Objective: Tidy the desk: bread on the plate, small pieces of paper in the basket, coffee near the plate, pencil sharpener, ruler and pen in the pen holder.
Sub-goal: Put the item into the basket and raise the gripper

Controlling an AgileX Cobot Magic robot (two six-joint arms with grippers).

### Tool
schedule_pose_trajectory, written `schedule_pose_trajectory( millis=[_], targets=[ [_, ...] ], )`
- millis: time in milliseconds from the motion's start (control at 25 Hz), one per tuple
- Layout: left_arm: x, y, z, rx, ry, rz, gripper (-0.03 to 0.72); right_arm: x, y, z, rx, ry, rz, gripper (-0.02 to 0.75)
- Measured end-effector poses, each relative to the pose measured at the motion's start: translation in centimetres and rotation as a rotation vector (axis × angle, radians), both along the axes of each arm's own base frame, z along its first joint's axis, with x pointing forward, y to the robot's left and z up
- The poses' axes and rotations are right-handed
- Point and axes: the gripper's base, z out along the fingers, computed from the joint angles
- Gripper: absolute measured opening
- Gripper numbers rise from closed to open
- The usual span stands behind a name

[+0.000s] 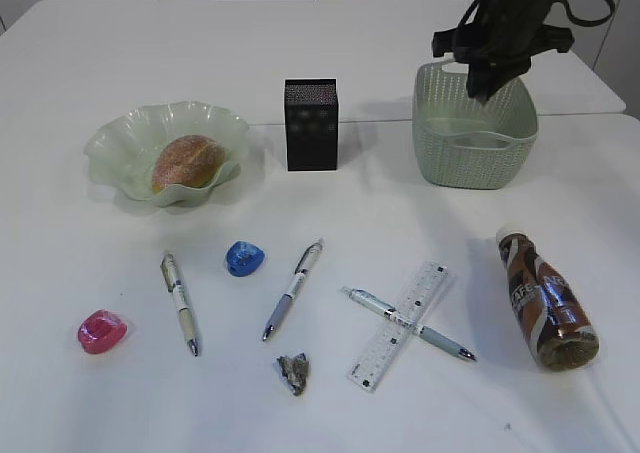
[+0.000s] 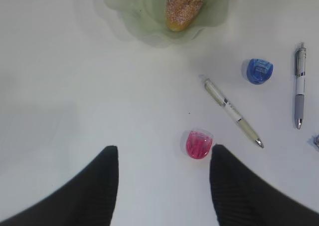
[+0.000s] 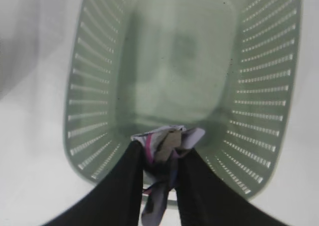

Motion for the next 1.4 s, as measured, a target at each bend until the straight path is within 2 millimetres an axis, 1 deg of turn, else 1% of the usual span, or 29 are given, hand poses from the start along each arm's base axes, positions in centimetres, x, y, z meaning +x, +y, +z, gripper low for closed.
schedule_pose_trajectory(
  millis=[120,160,240,440,520,560,600,720,800,840,880,920,960,1160,1280,1400],
  targets=[
    [0.0,0.0,0.0,-0.006,0.001,-0.001,0.405,0.1,-0.1,-0.3,-0.016,0.005,-0.001,0.186],
    [0.0,0.0,0.0,-0.006,0.001,-0.001,0.405,0.2,-0.2,-0.8,-0.030,0.013,-0.002,0.186],
    [0.0,0.0,0.0,-0.006,0.001,-0.001,0.405,0.3,-0.3,-1.0,-0.037,0.017,-0.003,0.190],
    [0.0,0.0,0.0,-0.006,0.001,-0.001,0.405,0.8,-0.2,-0.8,-0.037,-0.050,0.003,0.220],
    [0.0,0.0,0.0,-0.006,0.001,-0.001,0.405,0.8,-0.2,-0.8,-0.037,-0.050,0.003,0.220],
    [0.0,0.0,0.0,-0.006,0.001,-0.001,0.405,1.2,-0.3,-0.7,-0.049,-0.094,0.007,0.230],
    [0.0,0.0,0.0,-0.006,0.001,-0.001,0.405,1.2,-0.3,-0.7,-0.051,-0.094,0.007,0.232],
    [0.0,0.0,0.0,-0.006,0.001,-0.001,0.405,1.6,-0.4,-1.5,-0.059,-0.094,0.009,0.271],
    [0.0,0.0,0.0,-0.006,0.001,-0.001,0.405,1.7,-0.3,-2.1,-0.060,-0.083,0.009,0.344],
    [0.0,0.0,0.0,-0.006,0.001,-0.001,0.403,1.7,-0.3,-2.1,-0.059,-0.083,0.008,0.370],
    [0.0,0.0,0.0,-0.006,0.001,-0.001,0.403,1.8,-0.4,-2.2,-0.062,-0.082,0.006,0.415],
    [0.0,0.0,0.0,-0.006,0.001,-0.001,0.401,1.8,-0.4,-2.2,-0.065,-0.083,0.006,0.424],
    [0.0,0.0,0.0,-0.006,0.001,-0.001,0.401,1.8,-0.5,-2.2,-0.072,-0.085,0.002,0.449],
    [0.0,0.0,0.0,-0.006,0.001,-0.001,0.400,1.7,-0.5,-2.3,-0.079,-0.071,-0.004,0.467],
    [0.0,0.0,0.0,-0.006,0.001,-0.001,0.400,1.0,-0.6,-2.6,-0.077,0.008,-0.013,0.470],
    [0.0,0.0,0.0,-0.006,0.001,-0.001,0.400,0.8,-0.6,-2.7,-0.075,0.035,-0.016,0.470]
  ],
)
